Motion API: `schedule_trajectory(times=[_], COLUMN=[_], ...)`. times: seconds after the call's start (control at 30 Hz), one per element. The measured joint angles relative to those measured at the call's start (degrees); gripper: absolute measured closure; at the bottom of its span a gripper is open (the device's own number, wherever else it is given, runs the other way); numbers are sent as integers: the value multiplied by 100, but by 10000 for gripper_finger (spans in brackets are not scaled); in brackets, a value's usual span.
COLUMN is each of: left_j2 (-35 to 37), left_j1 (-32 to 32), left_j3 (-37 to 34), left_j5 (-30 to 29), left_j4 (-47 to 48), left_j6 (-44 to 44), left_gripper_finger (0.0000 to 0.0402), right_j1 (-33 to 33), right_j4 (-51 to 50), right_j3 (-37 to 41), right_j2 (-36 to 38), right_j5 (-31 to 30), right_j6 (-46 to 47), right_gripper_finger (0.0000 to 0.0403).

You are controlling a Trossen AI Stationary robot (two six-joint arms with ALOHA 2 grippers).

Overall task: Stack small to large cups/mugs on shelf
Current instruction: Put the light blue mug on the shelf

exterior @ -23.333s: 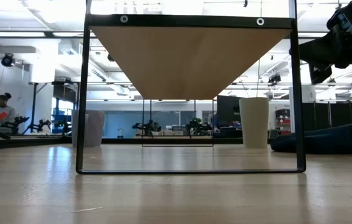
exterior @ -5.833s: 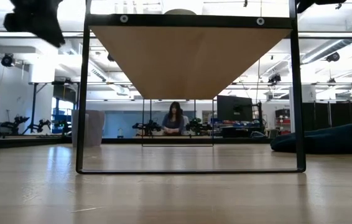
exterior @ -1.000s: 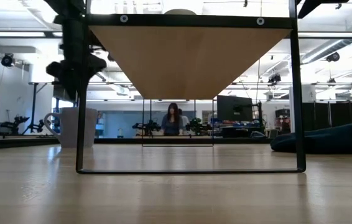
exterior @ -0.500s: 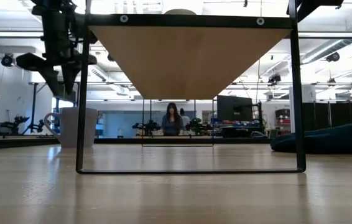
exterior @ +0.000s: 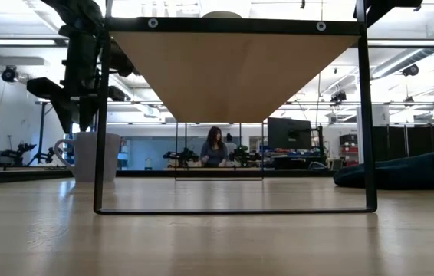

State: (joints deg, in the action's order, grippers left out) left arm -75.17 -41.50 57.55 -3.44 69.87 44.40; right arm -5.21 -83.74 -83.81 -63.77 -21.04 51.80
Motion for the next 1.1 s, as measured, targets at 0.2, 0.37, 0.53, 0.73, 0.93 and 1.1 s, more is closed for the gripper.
schedule_trajectory(times=[0.2, 0.37, 0.53, 0.73, 0.93, 1.1], left_j2=[-146, -80, 139, 377, 343, 358], left_j1=[0, 0, 0, 0, 0, 0], left_j3=[-101, -391, -497, -517, -680, -717], left_j5=[18, 181, 218, 89, 141, 161], left_j4=[-210, -446, -519, -632, -647, -685], left_j6=[-316, -196, -117, 27, 27, -20], left_gripper_finger=[251, 264, 326, 395, 387, 397], right_j1=[0, 0, 0, 0, 0, 0], right_j4=[0, 0, 0, 0, 0, 0], right_j3=[0, 0, 0, 0, 0, 0], right_j2=[0, 0, 0, 0, 0, 0], right_j5=[0, 0, 0, 0, 0, 0], right_j6=[-1, -1, -41, -88, -108, -105], right_gripper_finger=[243, 243, 243, 243, 243, 243])
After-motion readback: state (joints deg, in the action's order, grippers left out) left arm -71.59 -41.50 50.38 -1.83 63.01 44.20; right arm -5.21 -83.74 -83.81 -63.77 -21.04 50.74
